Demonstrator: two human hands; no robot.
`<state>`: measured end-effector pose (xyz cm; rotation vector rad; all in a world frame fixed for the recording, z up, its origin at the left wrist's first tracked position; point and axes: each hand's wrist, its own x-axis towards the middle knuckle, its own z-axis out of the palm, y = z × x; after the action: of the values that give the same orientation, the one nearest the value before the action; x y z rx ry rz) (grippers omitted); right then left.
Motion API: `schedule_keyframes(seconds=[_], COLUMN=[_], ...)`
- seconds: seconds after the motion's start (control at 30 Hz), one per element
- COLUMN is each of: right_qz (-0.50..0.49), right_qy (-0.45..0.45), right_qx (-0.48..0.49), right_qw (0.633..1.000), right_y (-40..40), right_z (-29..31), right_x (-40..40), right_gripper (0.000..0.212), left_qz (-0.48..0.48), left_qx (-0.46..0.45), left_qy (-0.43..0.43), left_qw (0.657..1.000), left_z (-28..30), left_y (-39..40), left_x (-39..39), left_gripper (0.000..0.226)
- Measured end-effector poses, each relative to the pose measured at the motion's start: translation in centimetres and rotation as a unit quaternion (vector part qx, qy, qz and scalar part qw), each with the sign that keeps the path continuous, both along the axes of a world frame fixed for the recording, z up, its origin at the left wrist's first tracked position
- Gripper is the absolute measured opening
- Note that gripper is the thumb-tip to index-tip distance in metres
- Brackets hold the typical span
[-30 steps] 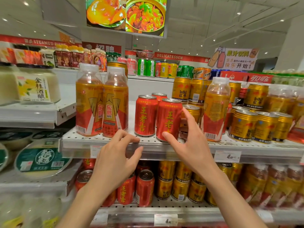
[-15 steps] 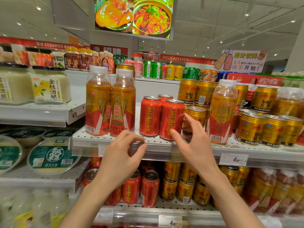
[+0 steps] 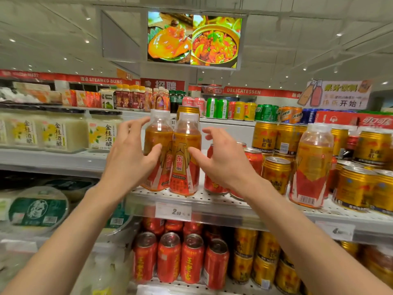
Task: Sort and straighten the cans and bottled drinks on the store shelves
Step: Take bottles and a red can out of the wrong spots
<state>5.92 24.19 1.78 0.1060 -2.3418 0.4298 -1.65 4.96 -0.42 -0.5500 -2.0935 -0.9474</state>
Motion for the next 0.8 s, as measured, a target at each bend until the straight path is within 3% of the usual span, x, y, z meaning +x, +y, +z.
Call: schedule_keyframes(seconds=[0.13,0.27,0.67,0.8], right_qz=[0.013,0.018,0.080,0.101], right_qy=[-0.066,-0.049,0.056,0.064], right_qx=[-0.051,-0.071,-0.126,-0.164], right_qw=[0.996,0.996,0.987,0.979], right_y=[-1.4,-1.9,-1.0,-0.5], right_z=[0.0,-1.2,-3.2,-4.1], right_x=[-2.8,-3.5,0.6,3.1], right_gripper=[0.087,0.107,0.083,0.080], left_qz=[-0.046,-0.062,-0.073,-0.096], left_qx=[-0.022,-0.025,-0.042,-0.022], left_qy=[-0.039,-0.019,-0.002,-0.005], left_qw=[0.998,0.998,0.996,0.995], left_z=[0.1,-0.5,-1.3,-2.6], left_y=[-0.6,-0.9,-1.1,-1.1], left_x=[-1.0,-1.2,-0.9,0.1], left_gripper=[0.074,0.077,0.082,0.072])
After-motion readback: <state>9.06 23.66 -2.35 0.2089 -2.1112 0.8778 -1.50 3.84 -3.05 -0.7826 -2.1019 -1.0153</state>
